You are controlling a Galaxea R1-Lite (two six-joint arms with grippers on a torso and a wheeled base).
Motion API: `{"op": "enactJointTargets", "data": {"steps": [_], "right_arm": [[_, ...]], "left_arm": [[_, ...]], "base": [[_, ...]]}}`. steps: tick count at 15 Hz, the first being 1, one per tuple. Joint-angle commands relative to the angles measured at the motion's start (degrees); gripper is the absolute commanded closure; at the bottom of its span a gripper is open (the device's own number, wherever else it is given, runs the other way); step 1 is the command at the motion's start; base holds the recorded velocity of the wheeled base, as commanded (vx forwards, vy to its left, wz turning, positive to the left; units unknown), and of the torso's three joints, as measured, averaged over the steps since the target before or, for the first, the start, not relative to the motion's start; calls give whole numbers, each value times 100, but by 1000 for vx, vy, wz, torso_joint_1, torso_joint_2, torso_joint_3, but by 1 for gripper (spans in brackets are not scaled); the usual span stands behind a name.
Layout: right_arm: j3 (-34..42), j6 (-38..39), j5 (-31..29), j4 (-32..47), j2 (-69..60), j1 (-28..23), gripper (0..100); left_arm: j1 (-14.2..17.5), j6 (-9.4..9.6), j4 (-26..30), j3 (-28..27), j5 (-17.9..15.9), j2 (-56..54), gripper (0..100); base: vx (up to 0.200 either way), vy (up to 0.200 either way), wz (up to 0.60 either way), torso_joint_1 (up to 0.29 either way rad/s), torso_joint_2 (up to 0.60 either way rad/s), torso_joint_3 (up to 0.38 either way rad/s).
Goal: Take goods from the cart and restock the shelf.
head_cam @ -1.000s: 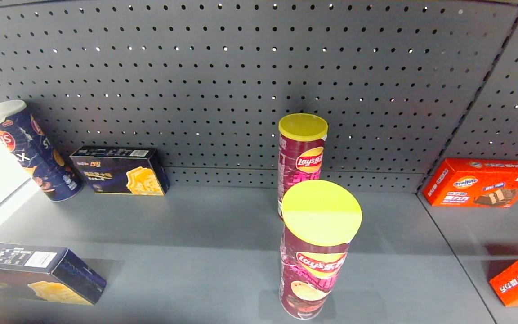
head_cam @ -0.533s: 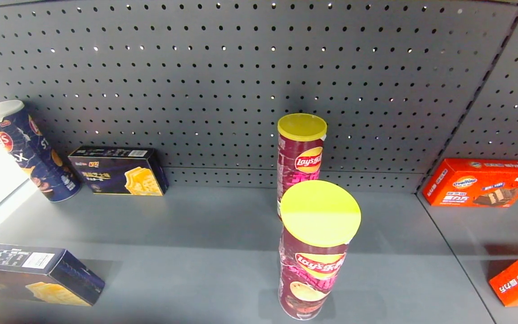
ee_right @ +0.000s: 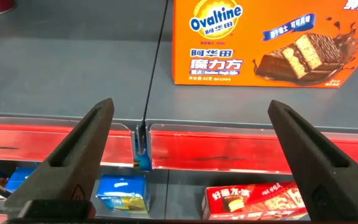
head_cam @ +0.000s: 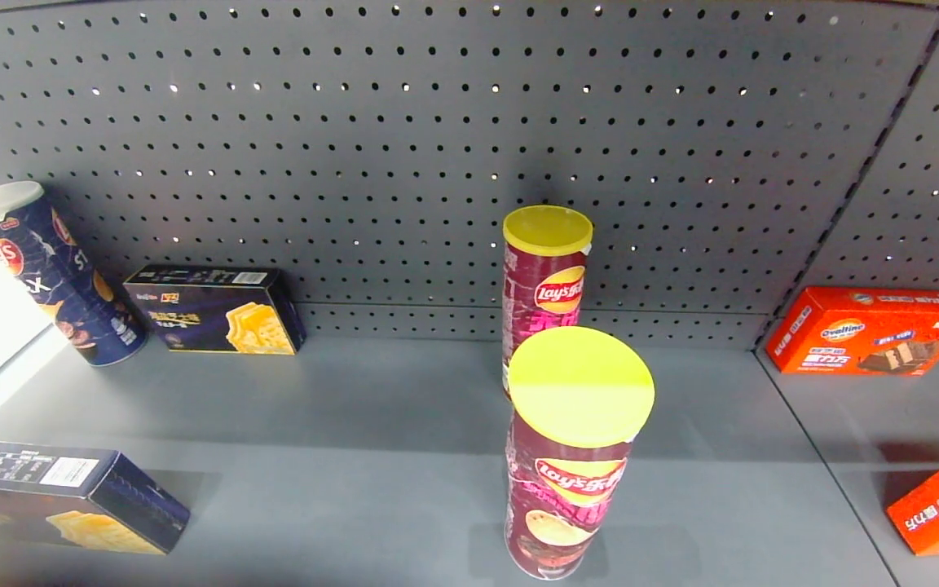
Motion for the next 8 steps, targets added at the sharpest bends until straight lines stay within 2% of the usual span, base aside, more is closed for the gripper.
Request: {"op": "enactJointTargets", "data": {"steps": [1,6,7,8], "right_arm": [[0,-3,3,0,7,2,0],[0,-3,3,0,7,2,0],[0,-3,3,0,7,2,0],[0,-3,3,0,7,2,0]], "left_arm": [[0,-1,0,5,-2,-2,0],[0,-1,0,-4,-2,-2,0],[0,-1,0,-4,-2,-2,0],[0,-1,0,-4,-2,-2,0]], "base": [[0,0,0,0,0,0],[0,0,0,0,0,0],[0,0,-600,2,7,2],[0,0,0,0,0,0]]}}
